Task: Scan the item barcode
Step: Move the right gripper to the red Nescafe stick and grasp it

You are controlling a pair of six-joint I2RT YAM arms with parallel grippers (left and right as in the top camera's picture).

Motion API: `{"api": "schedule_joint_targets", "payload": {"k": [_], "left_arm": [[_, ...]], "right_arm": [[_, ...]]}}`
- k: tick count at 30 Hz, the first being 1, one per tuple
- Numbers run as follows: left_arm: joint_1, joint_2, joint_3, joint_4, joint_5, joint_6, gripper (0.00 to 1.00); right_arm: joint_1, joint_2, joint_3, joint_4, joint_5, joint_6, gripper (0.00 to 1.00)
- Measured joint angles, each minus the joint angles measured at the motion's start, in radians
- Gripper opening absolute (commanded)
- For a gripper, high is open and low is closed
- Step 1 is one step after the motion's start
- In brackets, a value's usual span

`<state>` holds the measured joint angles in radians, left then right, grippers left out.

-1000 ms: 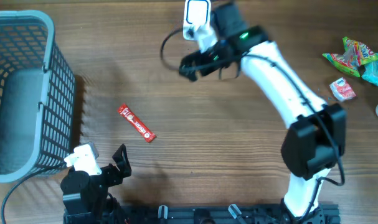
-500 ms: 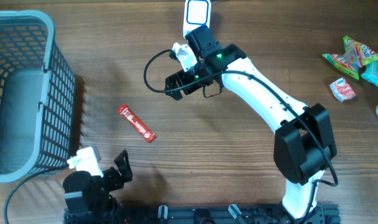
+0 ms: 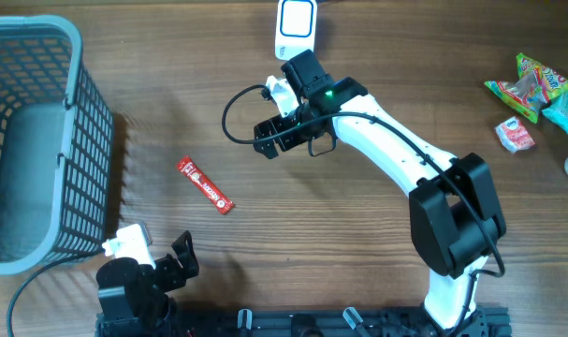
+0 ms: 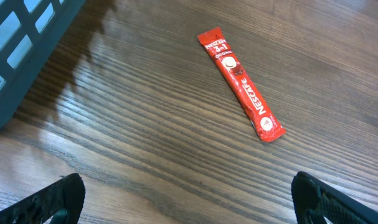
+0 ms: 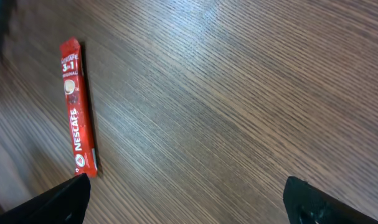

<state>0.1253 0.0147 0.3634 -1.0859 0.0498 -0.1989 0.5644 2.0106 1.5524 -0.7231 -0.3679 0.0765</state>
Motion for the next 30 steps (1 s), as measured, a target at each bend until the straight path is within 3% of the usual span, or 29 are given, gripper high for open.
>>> {"api": "schedule_joint_targets", "payload": {"k": [8, 16, 21, 26, 30], "left_arm": [[0.0, 0.0, -0.001, 0.047, 0.0, 0.0, 1.0], [0.0, 0.0, -0.008, 0.684, -0.011, -0.001, 1.0], [0.0, 0.0, -0.006, 1.025, -0.079, -0.001, 1.0], [0.0, 0.0, -0.006, 1.134, -0.135, 0.0, 1.0], [0.0, 0.0, -0.006, 1.151, -0.143, 0.0, 1.0]], "right_arm": [[0.007, 0.0, 0.0, -0.002, -0.001, 0.032, 1.0], [0.029, 0.0, 0.0, 0.012, 0.016, 0.019, 1.0], [0.122, 0.006, 0.0, 0.049, 0.103, -0.003, 0.99], [0.319, 0.086, -0.002, 0.217, 0.254, -0.03, 0.99], [0.404, 0.184, -0.002, 0.334, 0.322, -0.038, 0.92]]}}
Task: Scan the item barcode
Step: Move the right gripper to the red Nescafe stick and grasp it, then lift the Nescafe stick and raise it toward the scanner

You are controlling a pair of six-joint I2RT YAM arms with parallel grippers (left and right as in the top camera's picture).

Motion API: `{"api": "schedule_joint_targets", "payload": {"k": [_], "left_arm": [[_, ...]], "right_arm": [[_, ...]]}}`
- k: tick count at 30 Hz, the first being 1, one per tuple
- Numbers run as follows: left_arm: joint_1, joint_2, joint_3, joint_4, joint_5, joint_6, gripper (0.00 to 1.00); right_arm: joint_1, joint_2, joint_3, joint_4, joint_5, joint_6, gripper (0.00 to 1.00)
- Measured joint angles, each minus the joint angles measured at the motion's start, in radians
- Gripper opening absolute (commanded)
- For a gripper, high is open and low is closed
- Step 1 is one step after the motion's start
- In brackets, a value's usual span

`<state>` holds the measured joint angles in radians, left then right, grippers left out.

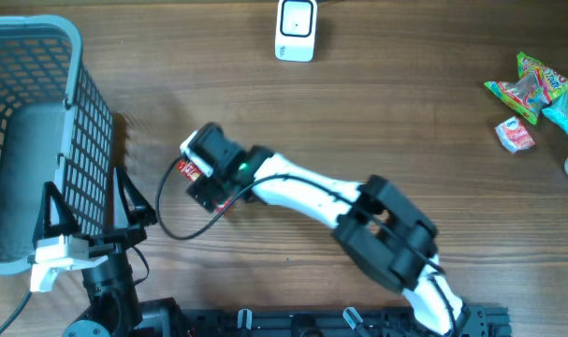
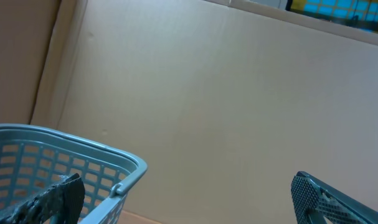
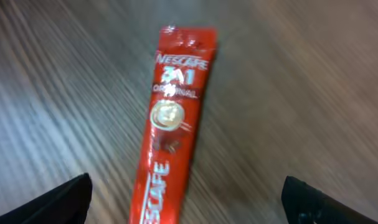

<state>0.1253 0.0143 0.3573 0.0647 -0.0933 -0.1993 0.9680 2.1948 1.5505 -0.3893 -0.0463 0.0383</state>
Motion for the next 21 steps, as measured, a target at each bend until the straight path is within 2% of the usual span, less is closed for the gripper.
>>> {"api": "schedule_joint_targets", "payload": {"k": [2, 3, 4, 6, 7, 10, 15, 17, 21], "left_arm": [[0.0, 0.0, 0.0, 0.0, 0.0, 0.0, 1.0], [0.0, 0.0, 0.0, -0.002, 0.0, 0.0, 1.0], [0.0, 0.0, 0.0, -0.004, 0.0, 0.0, 1.0], [0.0, 0.0, 0.0, -0.013, -0.001, 0.0, 1.0], [0.0, 0.0, 0.0, -0.024, -0.002, 0.0, 1.0], [0.0, 0.0, 0.0, -0.072, -0.004, 0.0, 1.0], [0.0, 0.0, 0.001, -0.283, 0.012, 0.0, 1.0], [0.0, 0.0, 0.001, -0.389, 0.023, 0.0, 1.0], [0.0, 0.0, 0.0, -0.577, 0.042, 0.0, 1.0]], "right_arm": [[0.014, 0.034, 0.0, 0.034, 0.022, -0.008, 0.86], [0.02, 0.039, 0.0, 0.047, 0.026, -0.006, 0.75], [0.023, 0.044, 0.0, 0.059, 0.035, -0.006, 0.58], [0.024, 0.05, 0.002, 0.07, 0.049, -0.005, 0.15], [0.023, 0.053, 0.005, 0.067, 0.057, -0.003, 0.04], [0.02, 0.055, 0.014, 0.039, 0.074, 0.013, 0.04], [0.003, 0.044, 0.033, -0.058, 0.069, 0.092, 0.04], [-0.04, 0.022, 0.03, -0.136, 0.019, 0.123, 0.04], [-0.211, -0.047, 0.015, -0.289, -0.23, 0.169, 0.04]]}}
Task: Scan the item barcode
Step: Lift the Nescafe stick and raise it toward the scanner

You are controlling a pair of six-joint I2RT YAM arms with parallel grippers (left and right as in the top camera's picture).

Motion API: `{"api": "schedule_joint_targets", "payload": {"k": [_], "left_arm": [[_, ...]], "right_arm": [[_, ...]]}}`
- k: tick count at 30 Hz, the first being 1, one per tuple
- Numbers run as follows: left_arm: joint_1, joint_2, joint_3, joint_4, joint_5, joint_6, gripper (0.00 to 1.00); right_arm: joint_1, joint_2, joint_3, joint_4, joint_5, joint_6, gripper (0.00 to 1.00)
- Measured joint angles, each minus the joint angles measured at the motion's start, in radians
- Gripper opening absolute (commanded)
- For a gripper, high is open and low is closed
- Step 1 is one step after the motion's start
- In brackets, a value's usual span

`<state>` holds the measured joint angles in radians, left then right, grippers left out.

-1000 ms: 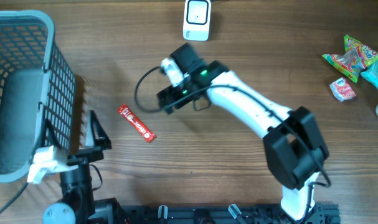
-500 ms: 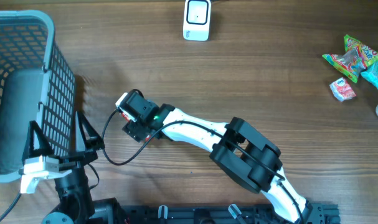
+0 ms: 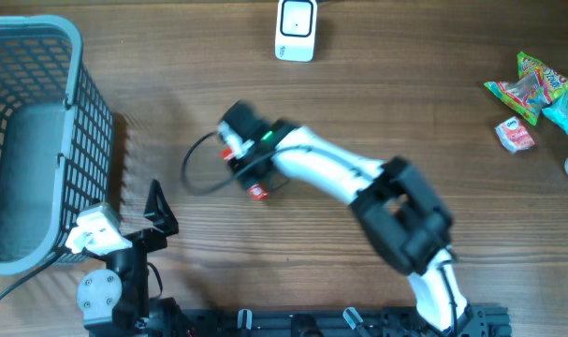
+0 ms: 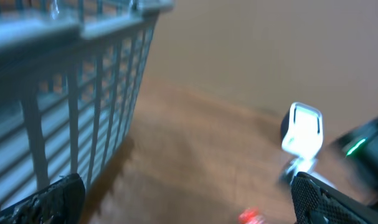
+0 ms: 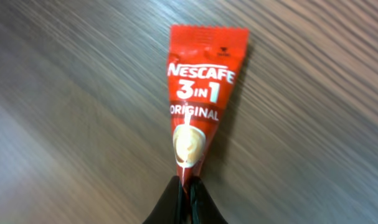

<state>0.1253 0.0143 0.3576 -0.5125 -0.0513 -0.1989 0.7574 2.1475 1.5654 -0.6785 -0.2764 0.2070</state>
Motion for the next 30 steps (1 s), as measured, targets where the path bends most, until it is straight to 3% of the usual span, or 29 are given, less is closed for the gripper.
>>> {"api": "schedule_joint_targets", "payload": {"k": [5, 12, 22, 30], "left_arm": [[0.0, 0.0, 0.0, -0.197, 0.002, 0.0, 1.0], [0.0, 0.0, 0.0, -0.362, 0.008, 0.0, 1.0], [0.0, 0.0, 0.0, -0.406, 0.134, 0.0, 1.0], [0.0, 0.0, -0.083, -0.331, 0.14, 0.0, 1.0]], "right_arm": [[-0.303, -0.072, 0.0, -0.233, -0.423, 0.09, 0.04], [-0.493, -0.072, -0.005, -0.575, -0.767, 0.108, 0.04], [-0.629, -0.072, -0.005, -0.853, -0.852, 0.15, 0.04], [-0.63, -0.072, -0.006, -0.899, -0.837, 0.22, 0.04]]}}
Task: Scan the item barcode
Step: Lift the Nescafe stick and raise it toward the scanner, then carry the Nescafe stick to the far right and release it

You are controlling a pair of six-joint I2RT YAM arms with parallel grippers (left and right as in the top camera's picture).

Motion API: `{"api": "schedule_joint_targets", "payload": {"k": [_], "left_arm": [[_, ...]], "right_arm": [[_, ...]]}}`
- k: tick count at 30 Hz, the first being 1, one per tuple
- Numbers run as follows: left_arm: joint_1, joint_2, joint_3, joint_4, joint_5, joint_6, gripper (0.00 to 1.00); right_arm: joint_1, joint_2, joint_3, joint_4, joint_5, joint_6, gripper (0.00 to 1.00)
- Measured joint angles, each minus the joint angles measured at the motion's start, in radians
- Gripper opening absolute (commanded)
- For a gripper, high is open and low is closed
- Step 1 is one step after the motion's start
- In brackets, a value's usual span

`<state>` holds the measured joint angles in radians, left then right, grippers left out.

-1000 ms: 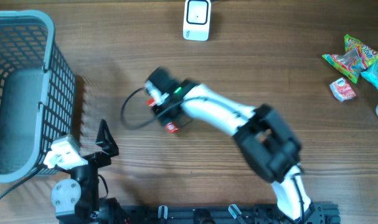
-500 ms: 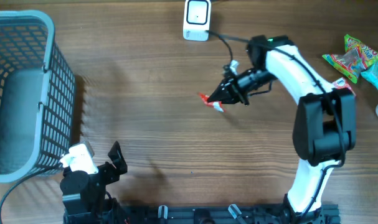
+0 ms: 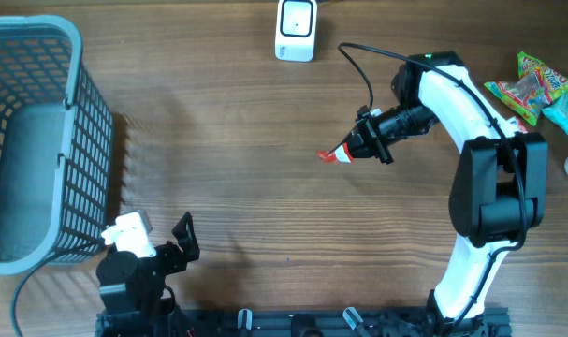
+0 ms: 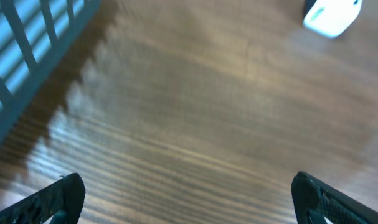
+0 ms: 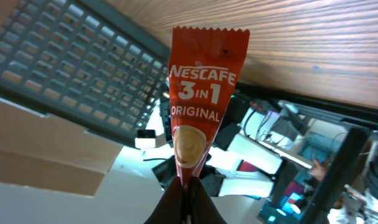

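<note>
A red Nescafe 3-in-1 sachet [image 3: 332, 155] [image 5: 201, 93] sticks out leftward from my right gripper [image 3: 356, 150] [image 5: 189, 202], which is shut on its lower end. It hangs mid-table, below and right of the white barcode scanner [image 3: 295, 28] [image 4: 332, 15]. In the right wrist view the printed front faces the camera, with the room behind it. My left gripper [image 3: 176, 251] [image 4: 189, 202] stands open and holds nothing at the front left, over bare wood.
A grey-blue wire basket [image 3: 31, 131] [image 4: 27, 50] fills the left side. Several snack packets [image 3: 536, 89] lie at the far right edge. The wooden table [image 3: 218, 122] spreads between the basket and the right arm.
My right gripper, still shut on the sachet, has moved from left of centre to right of centre, with the sachet now off the wood. The left wrist camera now looks down at the table.
The sachet lay on the table near the basket while my right gripper stood open by the scanner. Then the right gripper was open right over the sachet. Then it was shut on the sachet's end. Now it holds the sachet up right of centre.
</note>
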<state>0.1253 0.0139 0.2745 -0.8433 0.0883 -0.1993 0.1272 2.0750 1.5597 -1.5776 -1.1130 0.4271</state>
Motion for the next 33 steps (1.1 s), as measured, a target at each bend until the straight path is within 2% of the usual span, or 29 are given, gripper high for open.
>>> {"api": "schedule_joint_targets", "payload": {"k": [3, 6, 10, 16, 24, 28, 33], "left_arm": [[0.0, 0.001, -0.093, 0.179, 0.0, 0.0, 1.0], [0.0, 0.001, -0.11, 0.231, -0.024, 0.0, 1.0], [0.0, 0.001, -0.113, 0.266, -0.105, 0.0, 1.0], [0.0, 0.001, -0.121, 0.478, -0.12, 0.006, 1.0], [0.0, 0.001, -0.144, 0.528, -0.116, 0.117, 1.0], [0.0, 0.02, -0.177, 0.552, -0.096, 0.137, 1.0], [0.0, 0.053, -0.177, 0.557, -0.082, 0.145, 1.0]], "right_arm": [[0.0, 0.0, 0.0, -0.002, 0.037, -0.012, 0.04], [0.0, 0.0, 0.0, 0.023, 0.022, -0.1, 0.04], [0.0, 0.0, -0.001, 0.172, -0.033, -0.302, 0.04], [0.0, 0.0, -0.001, 0.318, -0.049, -0.374, 0.04], [0.001, 0.0, -0.001, 0.459, -0.067, -0.387, 0.04], [0.002, 0.0, -0.001, 0.551, -0.179, -0.478, 0.04], [0.003, 0.0, -0.002, 0.756, -0.247, -0.521, 0.05]]}}
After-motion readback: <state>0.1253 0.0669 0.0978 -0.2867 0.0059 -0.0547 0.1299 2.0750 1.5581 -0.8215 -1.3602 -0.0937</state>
